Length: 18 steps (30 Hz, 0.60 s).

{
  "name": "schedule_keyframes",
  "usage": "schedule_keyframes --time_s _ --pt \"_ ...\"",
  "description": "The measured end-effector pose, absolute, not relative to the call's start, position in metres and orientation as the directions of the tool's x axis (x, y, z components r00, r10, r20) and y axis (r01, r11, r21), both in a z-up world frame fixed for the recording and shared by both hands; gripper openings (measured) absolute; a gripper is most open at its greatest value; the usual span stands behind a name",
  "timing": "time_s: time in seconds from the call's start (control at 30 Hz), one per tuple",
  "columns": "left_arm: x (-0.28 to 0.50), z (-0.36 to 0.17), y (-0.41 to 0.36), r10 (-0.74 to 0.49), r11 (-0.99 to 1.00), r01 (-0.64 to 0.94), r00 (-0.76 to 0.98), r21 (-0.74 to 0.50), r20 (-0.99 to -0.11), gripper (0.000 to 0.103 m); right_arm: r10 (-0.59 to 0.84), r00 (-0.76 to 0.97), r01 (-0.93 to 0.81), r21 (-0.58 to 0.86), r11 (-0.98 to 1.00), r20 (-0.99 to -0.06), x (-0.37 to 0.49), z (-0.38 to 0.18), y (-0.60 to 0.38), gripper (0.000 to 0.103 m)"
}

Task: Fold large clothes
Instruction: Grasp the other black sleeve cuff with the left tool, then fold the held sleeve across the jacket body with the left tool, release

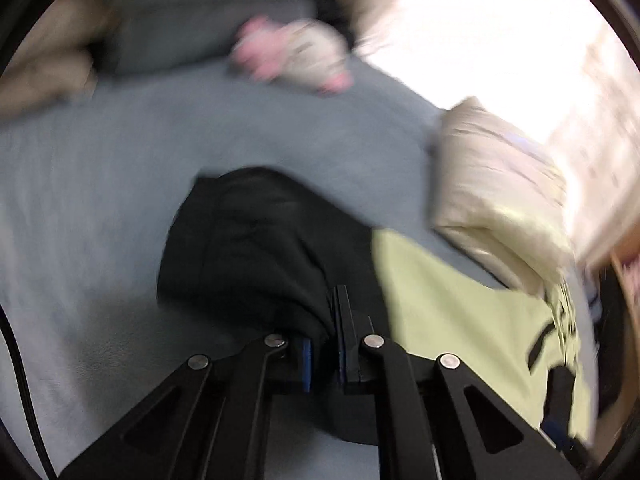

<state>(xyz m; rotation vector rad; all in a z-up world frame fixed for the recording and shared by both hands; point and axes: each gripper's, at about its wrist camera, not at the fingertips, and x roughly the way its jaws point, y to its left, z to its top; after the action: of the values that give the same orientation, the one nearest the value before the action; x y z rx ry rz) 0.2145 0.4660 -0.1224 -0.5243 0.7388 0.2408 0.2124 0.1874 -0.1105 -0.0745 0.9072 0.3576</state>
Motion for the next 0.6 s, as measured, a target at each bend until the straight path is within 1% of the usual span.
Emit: schedule_keyframes --time_s 0.07,0.13,0.2,0.3,0.43,0.6 --pt "0.214 -0.089 0.432 0.011 0.891 -0.304 0.758 -0.337 -0.653 0.006 0.28 0.575 -0.323 0.102 0.941 -0.769 0.208 -0.102 0.179 0.067" --pt "0.212 -0.055 0.396 -0.051 0.916 -0.205 0.793 -0.344 -0.608 0.006 0.287 0.585 -0.303 0.124 0.945 -0.758 0.204 -0.094 0.167 0.067" --pt "0.211 -0.031 0.363 -0.115 0.925 -0.125 0.809 -0.36 -0.576 0.006 0.287 0.597 -0.276 0.145 0.95 -0.749 0.198 -0.085 0.151 0.067" --pt "0.21 -0.009 0.311 -0.208 0.926 -0.019 0.807 -0.376 -0.553 0.006 0.273 0.622 -0.225 0.167 0.96 -0.734 0.188 -0.071 0.117 0.067" --pt "0.211 -0.005 0.235 -0.308 0.918 0.078 0.76 -0.389 -0.573 0.006 0.219 0.661 -0.135 0.174 0.976 -0.717 0.175 -0.056 0.058 0.067" --pt "0.212 -0.036 0.156 -0.34 0.922 0.107 0.685 -0.373 -0.644 0.006 0.128 0.68 0.011 0.185 0.983 -0.722 0.159 -0.051 -0.026 0.068"
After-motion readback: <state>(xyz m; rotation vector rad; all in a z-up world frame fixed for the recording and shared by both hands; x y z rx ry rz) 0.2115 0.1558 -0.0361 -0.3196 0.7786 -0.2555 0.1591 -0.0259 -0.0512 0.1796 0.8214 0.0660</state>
